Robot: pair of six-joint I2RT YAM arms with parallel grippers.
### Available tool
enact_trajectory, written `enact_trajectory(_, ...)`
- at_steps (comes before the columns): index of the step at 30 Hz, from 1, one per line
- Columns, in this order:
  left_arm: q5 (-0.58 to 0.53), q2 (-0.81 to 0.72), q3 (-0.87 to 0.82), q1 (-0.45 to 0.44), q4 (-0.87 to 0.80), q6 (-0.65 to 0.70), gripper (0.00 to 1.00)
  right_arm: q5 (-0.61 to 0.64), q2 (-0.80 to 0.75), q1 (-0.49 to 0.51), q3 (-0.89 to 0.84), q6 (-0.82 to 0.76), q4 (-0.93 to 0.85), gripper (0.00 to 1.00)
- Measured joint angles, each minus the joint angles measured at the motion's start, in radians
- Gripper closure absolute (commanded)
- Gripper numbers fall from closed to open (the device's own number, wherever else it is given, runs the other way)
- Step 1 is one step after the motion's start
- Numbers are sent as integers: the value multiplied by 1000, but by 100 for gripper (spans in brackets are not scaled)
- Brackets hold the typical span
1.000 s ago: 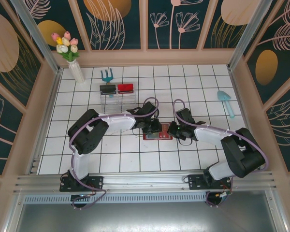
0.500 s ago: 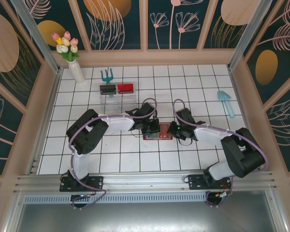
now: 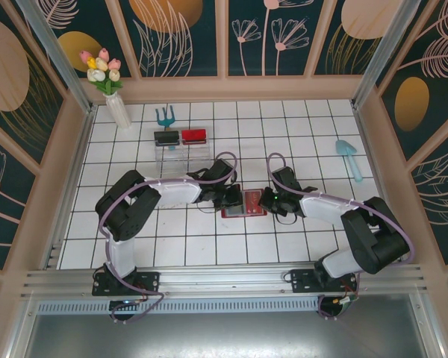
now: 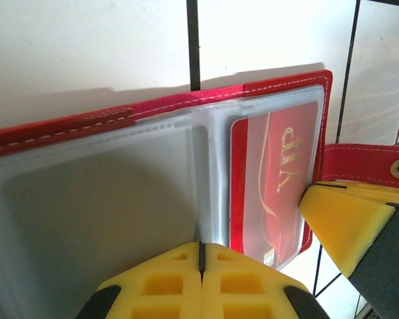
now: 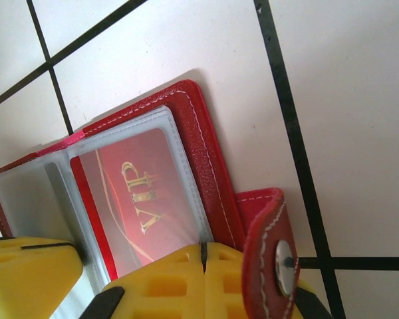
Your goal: Take the credit cards out of the card holder
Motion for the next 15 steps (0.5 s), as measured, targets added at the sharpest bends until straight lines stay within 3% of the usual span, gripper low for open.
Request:
enact_trajectory(3, 11, -2, -2, 3, 4, -1, 100, 0, 0, 0, 0, 0, 0, 98)
enact_trajectory(5, 26, -2, -9, 3, 16, -5, 85, 0, 1, 0, 0, 0, 0, 98)
enact_trajectory(15, 46, -50, 8, 2, 33, -29, 77, -1, 6, 0, 4, 0, 0, 99)
